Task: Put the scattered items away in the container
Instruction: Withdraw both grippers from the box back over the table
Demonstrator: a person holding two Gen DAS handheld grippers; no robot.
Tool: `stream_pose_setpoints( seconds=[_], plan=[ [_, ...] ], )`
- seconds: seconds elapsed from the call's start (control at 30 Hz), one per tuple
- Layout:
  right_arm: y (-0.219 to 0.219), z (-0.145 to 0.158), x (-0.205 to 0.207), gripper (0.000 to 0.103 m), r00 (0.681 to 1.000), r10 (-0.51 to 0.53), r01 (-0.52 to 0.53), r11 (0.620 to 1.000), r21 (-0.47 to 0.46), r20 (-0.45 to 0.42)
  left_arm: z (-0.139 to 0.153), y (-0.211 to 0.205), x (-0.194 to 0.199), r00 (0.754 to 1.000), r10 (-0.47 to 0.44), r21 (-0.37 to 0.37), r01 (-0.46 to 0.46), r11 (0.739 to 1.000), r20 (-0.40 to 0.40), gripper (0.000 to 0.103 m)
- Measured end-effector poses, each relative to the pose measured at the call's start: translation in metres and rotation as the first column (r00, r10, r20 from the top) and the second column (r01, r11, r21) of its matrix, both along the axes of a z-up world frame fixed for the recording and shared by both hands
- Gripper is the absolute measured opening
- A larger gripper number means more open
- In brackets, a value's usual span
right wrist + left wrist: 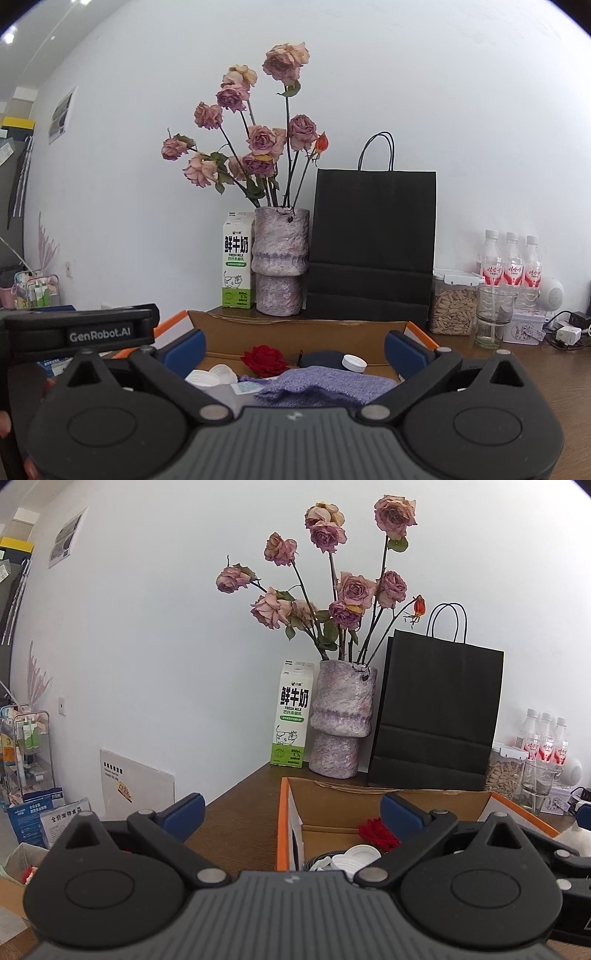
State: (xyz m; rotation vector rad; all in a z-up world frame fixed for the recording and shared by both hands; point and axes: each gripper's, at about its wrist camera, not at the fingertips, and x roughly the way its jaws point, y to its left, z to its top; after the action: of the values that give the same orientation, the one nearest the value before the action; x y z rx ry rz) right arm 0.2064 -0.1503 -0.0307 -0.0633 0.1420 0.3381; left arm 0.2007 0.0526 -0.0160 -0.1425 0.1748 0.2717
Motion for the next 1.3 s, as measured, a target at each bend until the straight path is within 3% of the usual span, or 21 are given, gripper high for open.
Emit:
stream_pose_setpoints(
  seconds=[0.53,0.93,1.1,1.3],
  plan=[
    [-0.008,-0.012,-0.031,0.103,0.999,0.027,-0.029,0.998,-0.059,-0.043,-0.016,0.001,-0.042,0.999,0.025,0.045,-0.023,0.999,-0.044,0.103],
    [-0.015,-0.031,-0.062,0.103,0.993,0.039,-0.052,0.992,-0.115,-0.109,-0.022,0.011,-0.066,0.994,-0.009,-0.023,0.007,1.000,-0.110,0.103],
    [-0.022,-0.034,-0.062,0.103,0.980,0.055,-0.075,0.993,-0.094,-0.192,-0.026,0.012,-0.070,0.982,-0.062,-0.052,0.054,0.997,-0.178,0.103],
    [-0.012,-0.038,-0.065,0.103,0.975,0.046,-0.084,0.982,-0.169,-0.216,-0.030,0.020,-0.079,0.970,-0.061,-0.087,0.042,0.995,-0.236,0.103]
  ],
)
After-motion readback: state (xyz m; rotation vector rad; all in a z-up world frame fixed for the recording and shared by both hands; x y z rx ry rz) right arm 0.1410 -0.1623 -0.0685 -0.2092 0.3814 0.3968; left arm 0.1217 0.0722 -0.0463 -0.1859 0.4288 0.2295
